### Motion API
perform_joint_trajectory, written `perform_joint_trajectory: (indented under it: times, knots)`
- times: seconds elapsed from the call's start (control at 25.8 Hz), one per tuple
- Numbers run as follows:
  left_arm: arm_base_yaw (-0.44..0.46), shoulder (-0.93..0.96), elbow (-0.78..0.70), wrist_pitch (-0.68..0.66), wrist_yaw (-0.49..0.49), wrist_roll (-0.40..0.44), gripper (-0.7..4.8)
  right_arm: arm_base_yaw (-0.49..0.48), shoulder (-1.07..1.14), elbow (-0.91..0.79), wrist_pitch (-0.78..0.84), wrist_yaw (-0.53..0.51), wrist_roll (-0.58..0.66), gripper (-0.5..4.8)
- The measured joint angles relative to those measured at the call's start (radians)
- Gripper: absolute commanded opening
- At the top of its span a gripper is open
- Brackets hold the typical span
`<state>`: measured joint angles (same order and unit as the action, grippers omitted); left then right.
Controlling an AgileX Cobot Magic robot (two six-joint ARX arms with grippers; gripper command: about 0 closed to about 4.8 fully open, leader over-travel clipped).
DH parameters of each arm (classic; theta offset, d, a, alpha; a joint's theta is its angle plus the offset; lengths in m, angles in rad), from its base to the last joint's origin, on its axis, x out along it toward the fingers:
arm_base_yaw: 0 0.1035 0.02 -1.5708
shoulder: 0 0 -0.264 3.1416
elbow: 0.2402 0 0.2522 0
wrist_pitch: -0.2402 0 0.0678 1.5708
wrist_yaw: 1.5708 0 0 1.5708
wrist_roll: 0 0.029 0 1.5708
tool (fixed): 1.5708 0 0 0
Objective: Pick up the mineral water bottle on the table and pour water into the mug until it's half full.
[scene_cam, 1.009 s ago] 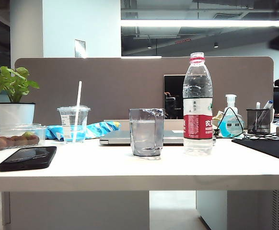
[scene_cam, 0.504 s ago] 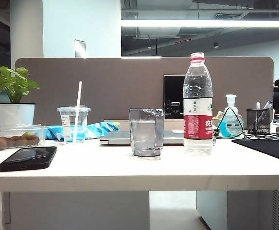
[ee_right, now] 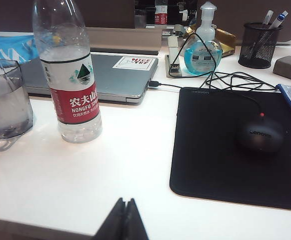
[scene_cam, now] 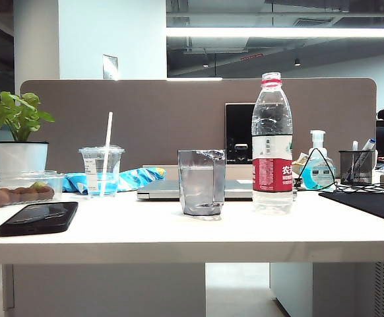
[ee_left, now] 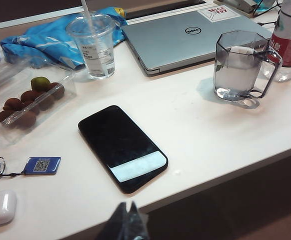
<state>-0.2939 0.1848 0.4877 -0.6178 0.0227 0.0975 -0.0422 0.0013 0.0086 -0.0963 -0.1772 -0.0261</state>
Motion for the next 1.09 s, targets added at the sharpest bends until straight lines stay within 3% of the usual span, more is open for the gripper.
perform_joint_trajectory:
  times: [0.35, 0.54, 0.62, 0.74, 0.93, 1.09]
  knots:
    - [0.017, -0.064, -0.002, 0.012, 0.012, -0.009, -0.02, 0.000, 0.000, 0.000, 0.000, 0.000, 0.000, -0.05]
    - [0.132, -0.177, -0.151, 0.183, 0.253, -0.105, -0.02, 0.000, 0.000, 0.000, 0.000, 0.000, 0.000, -0.05]
    - [0.145, -0.176, -0.226, 0.270, 0.327, -0.206, -0.02, 0.000, 0.000, 0.000, 0.000, 0.000, 0.000, -0.05]
    - [0.145, -0.178, -0.277, 0.318, 0.334, -0.267, -0.02, 0.000, 0.000, 0.000, 0.000, 0.000, 0.000, -0.05]
    - [0.145, -0.178, -0.356, 0.414, 0.308, -0.259, -0.02, 0.000, 0.000, 0.000, 0.000, 0.000, 0.000, -0.05]
    - [0.145, -0.178, -0.423, 0.483, 0.164, -0.229, -0.02, 0.000, 0.000, 0.000, 0.000, 0.000, 0.000, -0.05]
